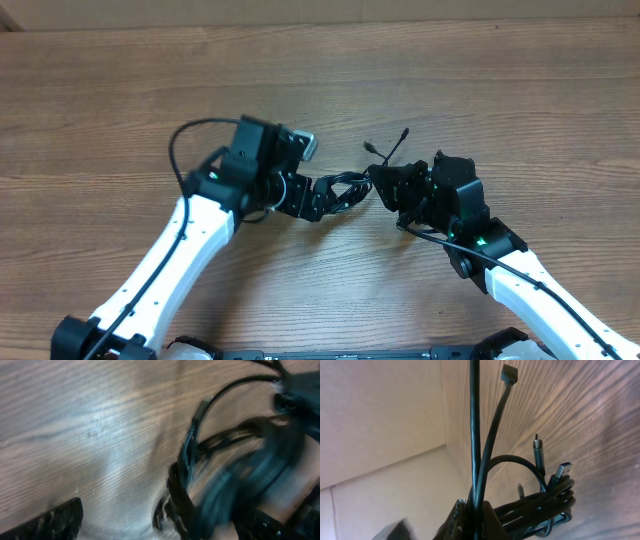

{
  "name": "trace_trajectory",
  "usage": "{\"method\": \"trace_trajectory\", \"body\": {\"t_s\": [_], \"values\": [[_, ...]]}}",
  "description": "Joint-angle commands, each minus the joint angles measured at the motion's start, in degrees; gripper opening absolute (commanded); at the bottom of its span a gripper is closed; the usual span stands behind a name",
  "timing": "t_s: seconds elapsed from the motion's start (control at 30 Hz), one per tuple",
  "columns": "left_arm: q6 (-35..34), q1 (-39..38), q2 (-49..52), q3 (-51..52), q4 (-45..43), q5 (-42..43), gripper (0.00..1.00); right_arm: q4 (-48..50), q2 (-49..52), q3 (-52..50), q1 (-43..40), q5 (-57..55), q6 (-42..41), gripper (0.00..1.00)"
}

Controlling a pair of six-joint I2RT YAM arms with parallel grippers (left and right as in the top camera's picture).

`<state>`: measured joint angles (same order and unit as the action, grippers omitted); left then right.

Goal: Untangle cables

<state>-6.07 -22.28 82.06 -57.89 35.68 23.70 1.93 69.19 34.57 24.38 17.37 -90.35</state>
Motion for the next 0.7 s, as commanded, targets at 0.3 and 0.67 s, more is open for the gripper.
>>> {"method": "trace_trajectory", "body": {"t_s": [0.3, 0.67], "values": [[-10.12, -7.56, -0.44, 10.34, -17.42, -2.95, 0.04, 0.26, -0.07, 1.14, -0.42, 4.59, -2.54, 0.04], [-24.04, 3.41, -0.44, 10.25, -10.82, -3.76, 0.04, -11.32, -0.07, 1.14, -0.02, 3.41, 3.89, 0.04]]}}
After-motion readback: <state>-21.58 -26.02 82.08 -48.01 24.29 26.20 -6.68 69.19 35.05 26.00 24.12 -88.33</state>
